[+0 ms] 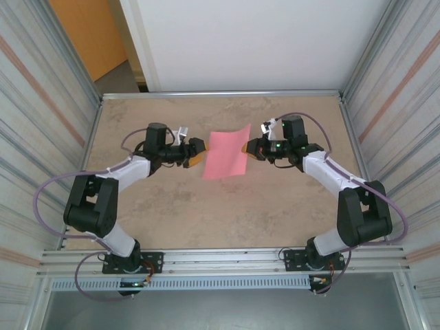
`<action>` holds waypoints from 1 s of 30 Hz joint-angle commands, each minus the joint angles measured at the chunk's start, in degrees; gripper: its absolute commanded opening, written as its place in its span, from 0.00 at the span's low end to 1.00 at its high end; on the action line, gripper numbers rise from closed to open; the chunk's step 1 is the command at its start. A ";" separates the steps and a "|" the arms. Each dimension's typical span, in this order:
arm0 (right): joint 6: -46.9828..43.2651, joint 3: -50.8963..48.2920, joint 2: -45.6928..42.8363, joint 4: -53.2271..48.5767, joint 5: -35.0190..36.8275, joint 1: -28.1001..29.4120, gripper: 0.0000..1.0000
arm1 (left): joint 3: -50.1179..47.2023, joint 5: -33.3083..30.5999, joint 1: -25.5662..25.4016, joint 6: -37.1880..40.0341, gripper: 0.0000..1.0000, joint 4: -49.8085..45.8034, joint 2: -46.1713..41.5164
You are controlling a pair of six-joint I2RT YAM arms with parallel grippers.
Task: Fold a paper plane with a square sheet of paper (pick it up from the middle)
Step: First fold in half a square sheet of paper at the center of the table.
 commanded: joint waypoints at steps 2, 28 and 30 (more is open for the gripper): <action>-6.67 6.58 -4.81 -14.90 2.87 -0.97 0.00 | -1.12 -5.49 2.92 7.36 0.85 -10.18 -6.60; 4.97 -1.79 17.74 14.15 5.71 13.55 0.01 | -7.91 -12.87 -3.37 7.29 0.86 -9.84 -4.61; 4.90 -3.55 17.86 14.90 6.35 13.13 0.01 | -6.76 -14.58 -5.41 7.51 0.84 -11.24 -3.09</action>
